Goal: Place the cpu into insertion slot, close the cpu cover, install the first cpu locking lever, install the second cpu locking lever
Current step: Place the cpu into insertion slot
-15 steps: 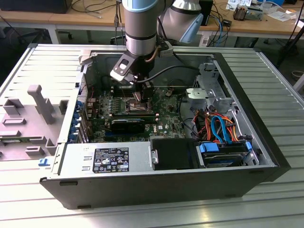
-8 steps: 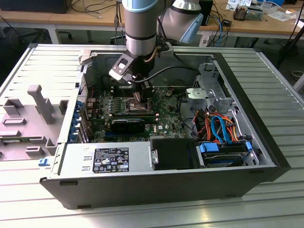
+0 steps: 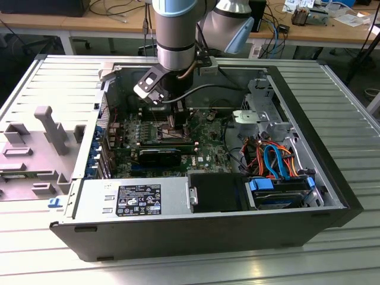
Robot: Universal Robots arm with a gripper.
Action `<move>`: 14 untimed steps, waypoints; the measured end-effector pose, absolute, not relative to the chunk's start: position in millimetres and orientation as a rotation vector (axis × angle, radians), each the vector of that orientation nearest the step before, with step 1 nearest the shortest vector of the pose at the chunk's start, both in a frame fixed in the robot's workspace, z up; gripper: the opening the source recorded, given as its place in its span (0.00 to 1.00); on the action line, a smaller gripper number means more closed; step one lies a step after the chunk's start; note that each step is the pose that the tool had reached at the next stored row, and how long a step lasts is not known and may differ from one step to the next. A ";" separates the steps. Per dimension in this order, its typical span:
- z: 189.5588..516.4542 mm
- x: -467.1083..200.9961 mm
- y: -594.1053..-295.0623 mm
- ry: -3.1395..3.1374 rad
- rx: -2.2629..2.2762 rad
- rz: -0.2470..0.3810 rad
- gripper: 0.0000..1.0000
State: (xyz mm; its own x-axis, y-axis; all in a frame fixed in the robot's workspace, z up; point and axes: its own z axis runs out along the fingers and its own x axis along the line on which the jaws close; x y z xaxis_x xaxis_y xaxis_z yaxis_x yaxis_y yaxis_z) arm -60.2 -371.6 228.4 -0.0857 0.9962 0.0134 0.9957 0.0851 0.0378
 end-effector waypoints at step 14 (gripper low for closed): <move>219.2 -67.6 -374.4 2.209 2.195 0.040 0.55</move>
